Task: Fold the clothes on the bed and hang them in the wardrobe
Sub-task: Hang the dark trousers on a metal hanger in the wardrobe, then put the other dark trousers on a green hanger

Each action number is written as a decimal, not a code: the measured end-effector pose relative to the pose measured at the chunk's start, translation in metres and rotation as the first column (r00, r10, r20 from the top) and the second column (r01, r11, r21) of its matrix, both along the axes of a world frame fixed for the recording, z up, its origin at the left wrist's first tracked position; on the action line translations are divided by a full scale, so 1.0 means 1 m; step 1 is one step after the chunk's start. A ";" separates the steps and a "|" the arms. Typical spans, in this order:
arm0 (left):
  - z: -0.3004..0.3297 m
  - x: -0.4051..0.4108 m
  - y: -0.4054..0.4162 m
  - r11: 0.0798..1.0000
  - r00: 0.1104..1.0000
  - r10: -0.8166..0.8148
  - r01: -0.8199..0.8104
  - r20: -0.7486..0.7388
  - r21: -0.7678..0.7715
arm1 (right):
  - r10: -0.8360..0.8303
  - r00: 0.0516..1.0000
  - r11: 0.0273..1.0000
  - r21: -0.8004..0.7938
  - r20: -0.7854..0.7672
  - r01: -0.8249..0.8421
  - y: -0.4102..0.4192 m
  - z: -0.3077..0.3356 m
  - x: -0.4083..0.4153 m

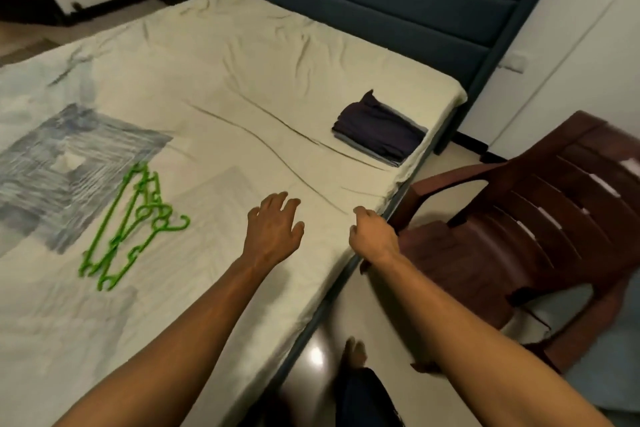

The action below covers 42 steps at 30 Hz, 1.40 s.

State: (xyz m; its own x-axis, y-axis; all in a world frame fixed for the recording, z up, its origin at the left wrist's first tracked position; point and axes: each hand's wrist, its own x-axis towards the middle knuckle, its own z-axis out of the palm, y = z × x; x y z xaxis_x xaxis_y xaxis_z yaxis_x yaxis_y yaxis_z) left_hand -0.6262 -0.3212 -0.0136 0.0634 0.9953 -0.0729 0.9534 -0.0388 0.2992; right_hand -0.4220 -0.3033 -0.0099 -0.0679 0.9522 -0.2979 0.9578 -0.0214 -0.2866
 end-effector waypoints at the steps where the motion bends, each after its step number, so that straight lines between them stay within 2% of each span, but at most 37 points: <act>1: -0.002 0.006 0.017 1.000 1.000 -0.012 0.012 0.000 -0.002 | -0.027 1.000 1.000 -0.004 -0.013 0.027 0.014 -0.002 0.006; 8: -0.028 0.075 0.174 0.995 0.996 -0.088 0.089 0.028 -0.044 | -0.229 0.962 0.973 -0.030 -0.147 0.227 0.163 -0.028 0.069; 13: -0.068 0.142 0.290 0.978 0.983 -0.005 0.042 0.183 -0.203 | -0.402 0.891 0.913 -0.168 -0.210 0.372 0.282 -0.067 0.129; 20: -0.146 0.230 0.407 0.908 0.914 0.197 -0.033 0.355 -0.418 | -0.705 0.641 0.707 -0.368 -0.304 0.604 0.415 -0.159 0.202; 23: -0.178 0.254 0.437 0.867 0.877 0.284 -0.062 0.388 -0.495 | -0.775 0.550 0.630 -0.435 -0.310 0.643 0.454 -0.202 0.219; 28: -0.222 0.280 0.473 0.817 0.798 0.414 -0.113 0.438 -0.566 | -0.873 0.318 0.483 -0.565 -0.369 0.669 0.496 -0.272 0.234; 32: -0.250 0.293 0.488 0.722 0.625 0.606 -0.172 0.492 -0.670 | -0.887 0.183 0.423 -0.589 -0.424 0.689 0.509 -0.293 0.241; 36: -0.269 0.307 0.493 0.636 0.451 0.739 -0.219 0.501 -0.740 | -0.862 0.315 0.483 -0.455 -0.397 0.748 0.512 -0.295 0.246; 37: -0.272 0.311 0.494 0.613 0.387 0.771 -0.240 0.505 -0.753 | -0.858 0.294 0.483 -0.463 -0.422 0.743 0.513 -0.292 0.247; 39: -0.272 0.320 0.495 0.563 0.224 0.826 -0.298 0.517 -0.771 | -0.850 0.147 0.448 -0.548 -0.505 0.706 0.513 -0.282 0.248; 42: -0.262 0.333 0.501 0.437 -0.123 0.860 -0.322 0.495 -0.840 | -0.812 -0.095 0.424 -0.693 -0.576 0.583 0.509 -0.264 0.250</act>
State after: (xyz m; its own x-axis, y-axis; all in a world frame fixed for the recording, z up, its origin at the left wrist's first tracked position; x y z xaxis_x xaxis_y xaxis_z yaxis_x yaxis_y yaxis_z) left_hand -0.2932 0.1795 -0.2757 -0.2601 0.5085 -0.8209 -0.3853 0.7249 0.5711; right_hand -0.1724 0.2055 -0.2744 0.3211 0.5784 -0.7499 -0.3351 -0.6712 -0.6612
